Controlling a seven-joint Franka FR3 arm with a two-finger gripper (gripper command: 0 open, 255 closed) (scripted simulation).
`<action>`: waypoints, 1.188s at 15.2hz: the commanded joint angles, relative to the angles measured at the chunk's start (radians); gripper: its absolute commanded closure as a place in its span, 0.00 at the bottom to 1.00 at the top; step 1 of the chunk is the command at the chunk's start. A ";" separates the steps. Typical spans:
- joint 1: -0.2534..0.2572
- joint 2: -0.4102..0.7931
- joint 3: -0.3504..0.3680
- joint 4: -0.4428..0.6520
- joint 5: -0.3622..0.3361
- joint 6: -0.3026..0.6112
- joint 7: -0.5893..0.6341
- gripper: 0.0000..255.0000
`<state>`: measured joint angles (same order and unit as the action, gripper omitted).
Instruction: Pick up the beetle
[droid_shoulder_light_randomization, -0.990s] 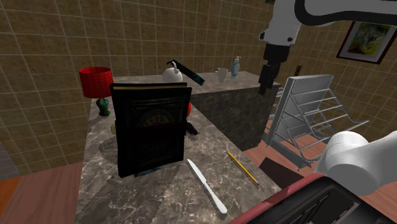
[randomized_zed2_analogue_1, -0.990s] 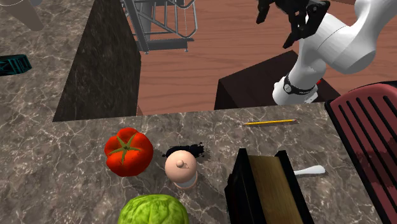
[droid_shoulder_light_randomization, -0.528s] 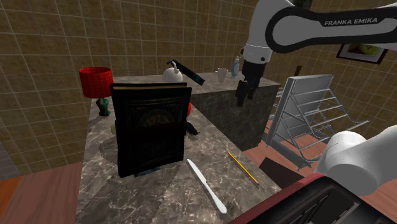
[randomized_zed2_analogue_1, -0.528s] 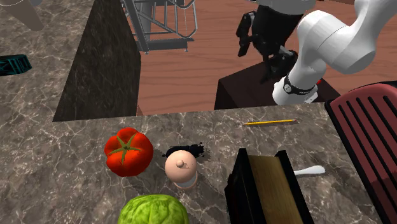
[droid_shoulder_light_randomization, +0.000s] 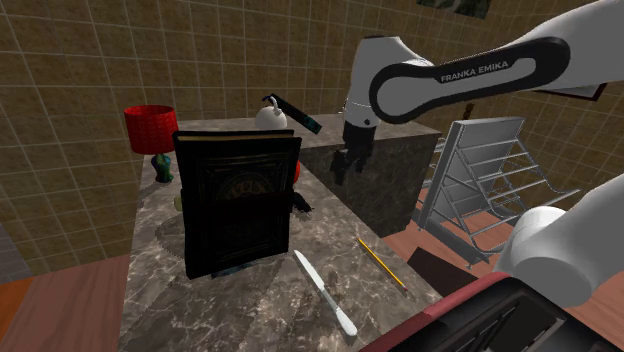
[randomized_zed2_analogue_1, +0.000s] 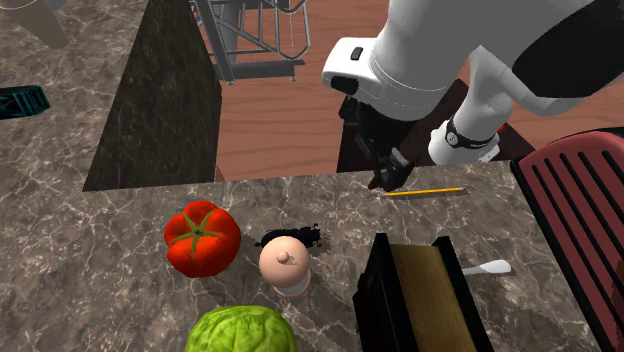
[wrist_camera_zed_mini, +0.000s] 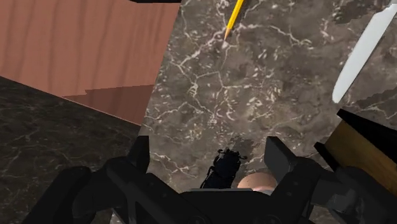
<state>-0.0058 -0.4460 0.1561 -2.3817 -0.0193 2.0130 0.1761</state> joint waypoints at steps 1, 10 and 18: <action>-0.006 0.064 0.020 0.009 -0.013 0.066 0.038 0.00; -0.033 0.398 0.089 0.143 -0.150 0.292 0.242 0.00; -0.032 0.490 0.089 0.137 -0.208 0.387 0.303 0.00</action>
<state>-0.0372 0.0389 0.2459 -2.2385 -0.2235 2.3886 0.4763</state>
